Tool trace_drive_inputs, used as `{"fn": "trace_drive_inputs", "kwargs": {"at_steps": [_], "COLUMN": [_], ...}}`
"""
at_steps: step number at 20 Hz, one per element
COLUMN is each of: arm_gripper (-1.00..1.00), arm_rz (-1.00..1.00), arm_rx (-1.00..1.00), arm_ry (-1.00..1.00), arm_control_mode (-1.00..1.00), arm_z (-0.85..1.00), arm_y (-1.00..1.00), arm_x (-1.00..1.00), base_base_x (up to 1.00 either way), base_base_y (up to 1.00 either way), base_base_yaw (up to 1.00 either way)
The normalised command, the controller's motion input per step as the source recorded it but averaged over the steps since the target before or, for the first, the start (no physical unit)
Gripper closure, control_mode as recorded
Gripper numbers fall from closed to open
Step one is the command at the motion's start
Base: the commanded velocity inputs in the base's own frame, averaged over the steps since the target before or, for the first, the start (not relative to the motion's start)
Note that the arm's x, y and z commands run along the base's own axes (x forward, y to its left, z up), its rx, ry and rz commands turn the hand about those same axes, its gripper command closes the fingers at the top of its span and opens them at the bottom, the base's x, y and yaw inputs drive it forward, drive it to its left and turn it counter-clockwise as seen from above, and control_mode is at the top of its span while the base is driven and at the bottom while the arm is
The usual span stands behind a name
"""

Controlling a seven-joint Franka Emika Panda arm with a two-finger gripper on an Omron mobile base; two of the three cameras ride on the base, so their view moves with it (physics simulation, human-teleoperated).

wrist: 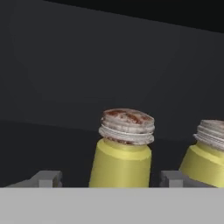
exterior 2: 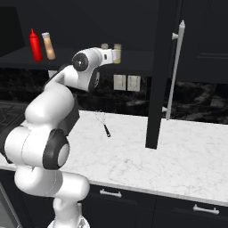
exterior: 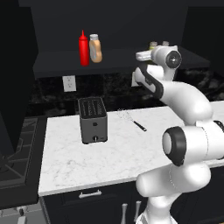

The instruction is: Put the shaker and condiment bottle from the counter next to their counterparts in the cabinet.

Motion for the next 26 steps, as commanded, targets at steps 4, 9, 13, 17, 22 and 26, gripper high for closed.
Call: {"fn": "trace_drive_inputs", "kwargs": {"at_steps": [4, 9, 13, 17, 22, 26], "arm_gripper": [-1.00, -1.00, -1.00, -1.00, -1.00, -1.00], "arm_rz": [-0.03, -0.01, 0.00, 0.00, -0.01, -0.04], "arm_rx": [0.00, 0.00, 0.00, 0.00, 0.00, 0.04], "arm_ry": [-0.03, -0.13, -0.28, -0.25, -0.03, 0.25], "arm_control_mode": [-1.00, -1.00, -1.00, -1.00, -1.00, -1.00], "arm_z": [0.01, 0.15, 0.32, 0.30, 0.45, 0.93], "arm_y": [0.00, 0.00, 0.14, 0.24, 0.04, -0.01], "arm_x": [-0.46, -0.72, -0.92, -0.93, -1.00, -1.00], "base_base_x": [0.00, 0.00, 0.00, 0.00, 0.00, 0.00], "base_base_y": [0.00, 0.00, 0.00, 0.00, 0.00, 0.00], "base_base_yaw": [0.00, 0.00, 0.00, 0.00, 0.00, 0.00]}}
